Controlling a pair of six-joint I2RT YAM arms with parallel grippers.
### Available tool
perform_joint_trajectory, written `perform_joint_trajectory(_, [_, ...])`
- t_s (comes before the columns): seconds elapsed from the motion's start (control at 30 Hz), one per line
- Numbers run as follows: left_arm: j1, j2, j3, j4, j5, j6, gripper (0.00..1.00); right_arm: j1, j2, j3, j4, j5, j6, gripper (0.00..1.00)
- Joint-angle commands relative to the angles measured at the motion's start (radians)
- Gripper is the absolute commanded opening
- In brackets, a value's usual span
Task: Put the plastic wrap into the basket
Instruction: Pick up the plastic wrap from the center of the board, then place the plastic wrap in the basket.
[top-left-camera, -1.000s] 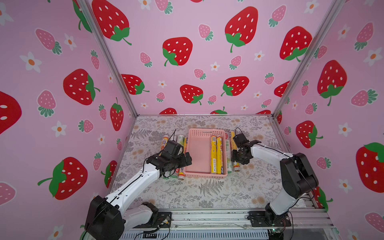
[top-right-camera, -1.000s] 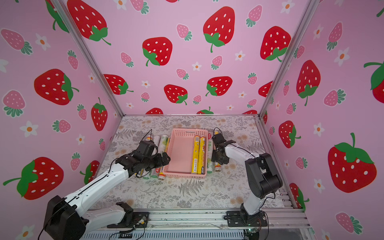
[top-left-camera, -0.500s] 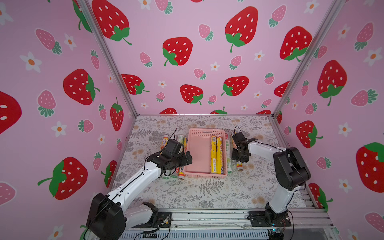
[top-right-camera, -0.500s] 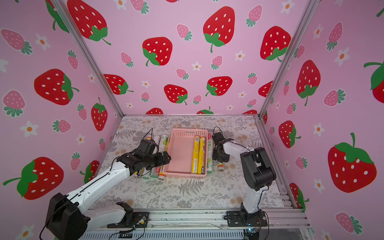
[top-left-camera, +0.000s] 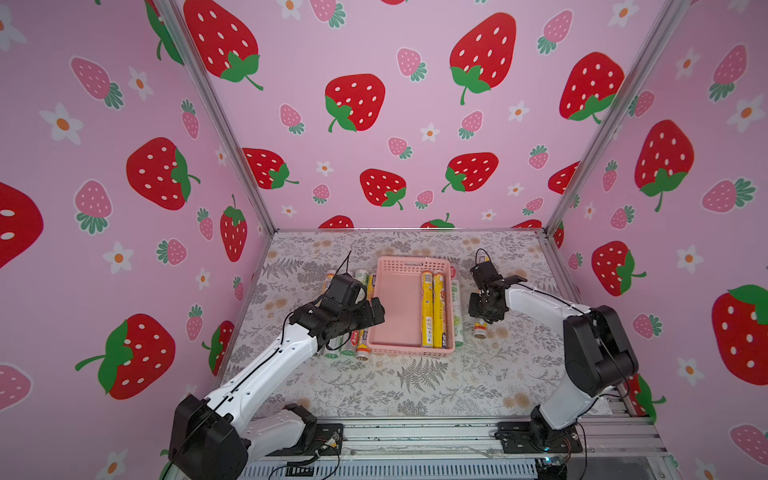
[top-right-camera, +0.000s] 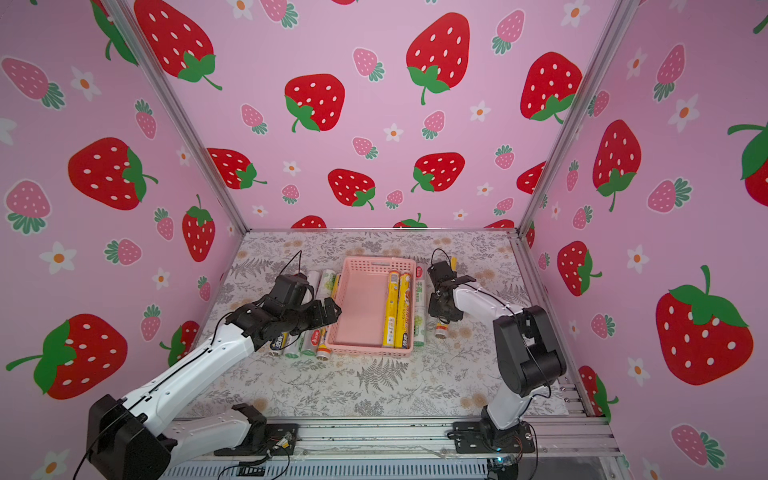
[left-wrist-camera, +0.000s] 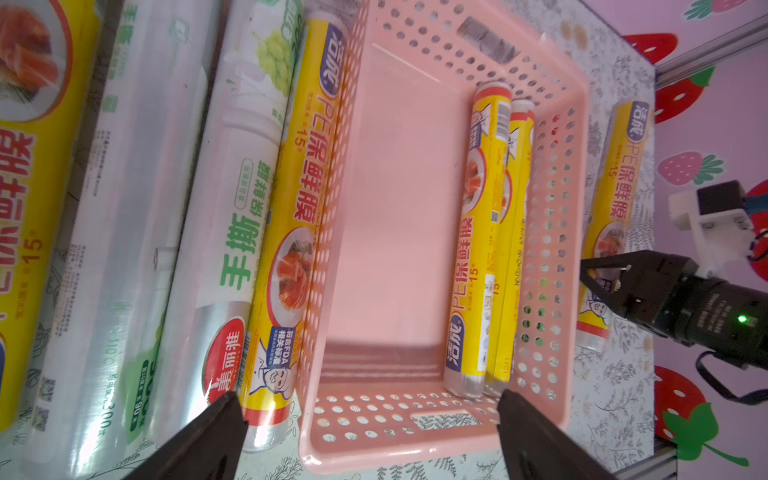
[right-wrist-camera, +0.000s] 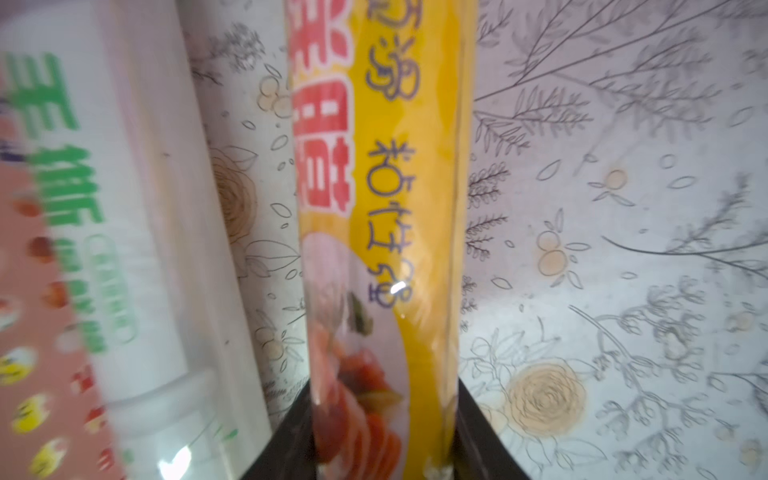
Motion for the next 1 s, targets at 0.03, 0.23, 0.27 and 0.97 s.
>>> perform_joint_trajectory(0.03, [-0.003, 0.02, 0.132, -0.046, 0.007, 0.072, 1.0, -0.003, -0.117, 0.095, -0.119, 0.026, 0.008, 0.23])
perform_joint_trajectory(0.23, [-0.003, 0.06, 0.182, -0.025, 0.109, 0.075, 1.0, 0.051, -0.184, 0.241, -0.268, 0.026, 0.034, 0.23])
perform_joint_trajectory(0.27, [-0.003, 0.059, 0.169, -0.006, 0.13, 0.068, 1.0, 0.072, -0.183, 0.26, -0.287, 0.031, 0.051, 0.23])
perform_joint_trajectory(0.97, [-0.001, -0.104, -0.064, -0.039, 0.014, 0.068, 1.0, 0.394, 0.158, 0.43, -0.131, -0.017, 0.332, 0.21])
